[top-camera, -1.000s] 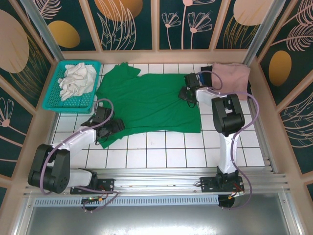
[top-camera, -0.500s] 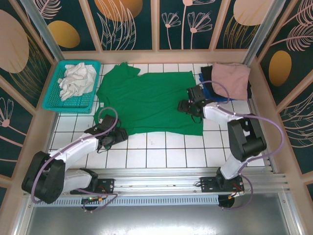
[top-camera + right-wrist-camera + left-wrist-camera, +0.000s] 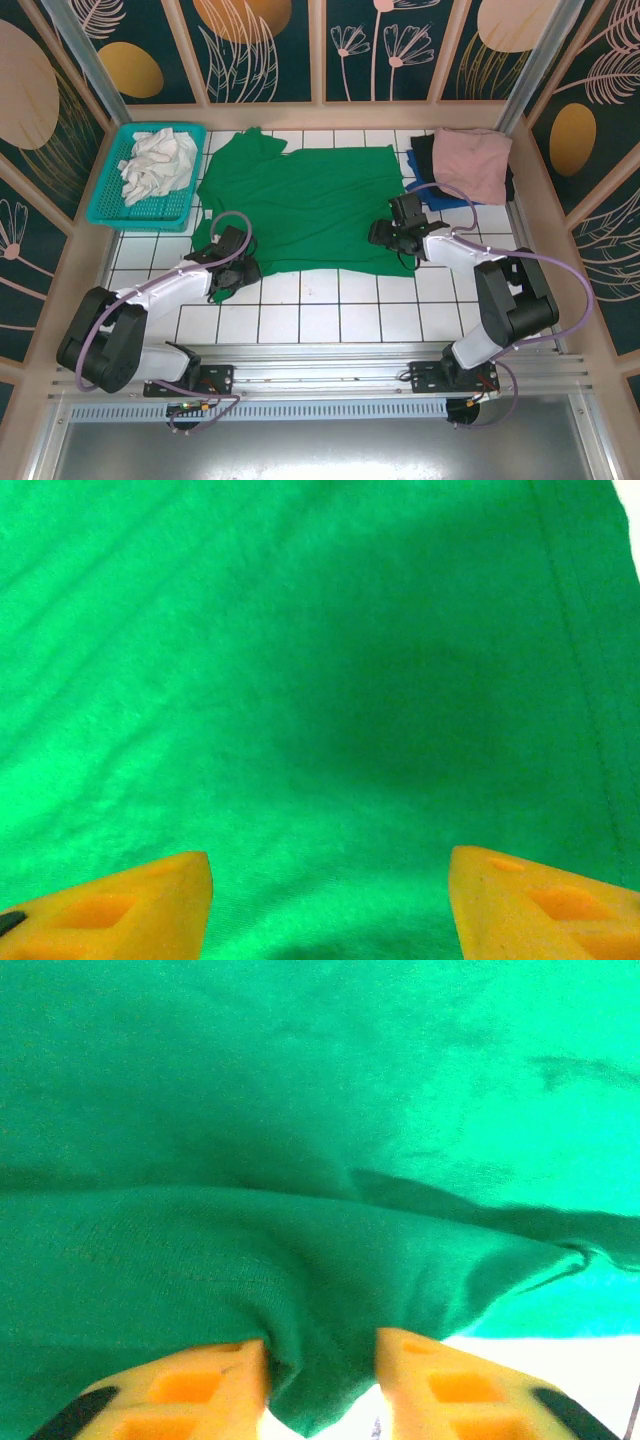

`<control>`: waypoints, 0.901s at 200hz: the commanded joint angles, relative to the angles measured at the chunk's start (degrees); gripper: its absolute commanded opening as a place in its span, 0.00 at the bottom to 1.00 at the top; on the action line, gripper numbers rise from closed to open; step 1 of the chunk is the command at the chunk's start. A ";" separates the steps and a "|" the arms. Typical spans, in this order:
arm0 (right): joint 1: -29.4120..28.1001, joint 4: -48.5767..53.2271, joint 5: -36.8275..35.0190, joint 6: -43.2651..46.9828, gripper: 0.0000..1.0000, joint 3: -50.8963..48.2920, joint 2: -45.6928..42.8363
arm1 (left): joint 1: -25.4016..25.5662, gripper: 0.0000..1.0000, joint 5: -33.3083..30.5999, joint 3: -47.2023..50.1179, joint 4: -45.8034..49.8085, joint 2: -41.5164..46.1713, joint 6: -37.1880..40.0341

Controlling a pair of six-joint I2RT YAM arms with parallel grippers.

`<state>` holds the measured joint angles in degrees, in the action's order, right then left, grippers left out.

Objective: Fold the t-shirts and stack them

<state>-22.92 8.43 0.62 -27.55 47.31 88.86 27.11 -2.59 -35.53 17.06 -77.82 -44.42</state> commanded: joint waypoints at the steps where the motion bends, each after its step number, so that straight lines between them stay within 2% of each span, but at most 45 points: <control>1: 0.19 -2.06 0.79 -0.84 0.64 -2.11 -1.93 | 0.82 0.30 0.78 -1.34 -1.21 -1.65 -0.07; 20: 0.32 -2.22 0.49 -0.67 0.64 -3.22 -2.86 | 1.06 0.25 0.68 -1.46 -0.74 -2.00 -0.05; 49: 0.69 -1.63 0.30 -0.64 0.64 -4.71 -4.94 | 2.76 0.00 -0.52 -2.89 2.65 0.72 -0.92; 76: 0.68 1.32 0.31 -1.72 0.64 -5.82 -7.87 | 8.91 0.00 -4.13 -7.01 9.65 3.08 -4.18; 98: 0.35 2.82 0.90 -3.31 0.64 -8.12 -11.17 | 15.21 0.00 -6.87 -7.11 14.10 3.48 -10.60; 145: 0.02 1.40 1.42 -4.44 0.64 -12.98 -11.10 | 26.32 0.01 -6.58 -0.01 9.85 7.43 -25.71; 171: 0.21 0.98 -0.22 -4.51 0.63 -12.77 -8.57 | 28.60 0.09 -5.49 3.12 9.07 10.00 -28.64; 180: 0.56 0.68 -0.53 -4.69 0.62 -12.85 -8.14 | 28.61 0.18 -5.39 4.41 8.37 11.77 -28.69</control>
<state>-22.61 9.34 1.56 -31.00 34.94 79.26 55.18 -7.92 -33.93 26.04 -69.80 -67.55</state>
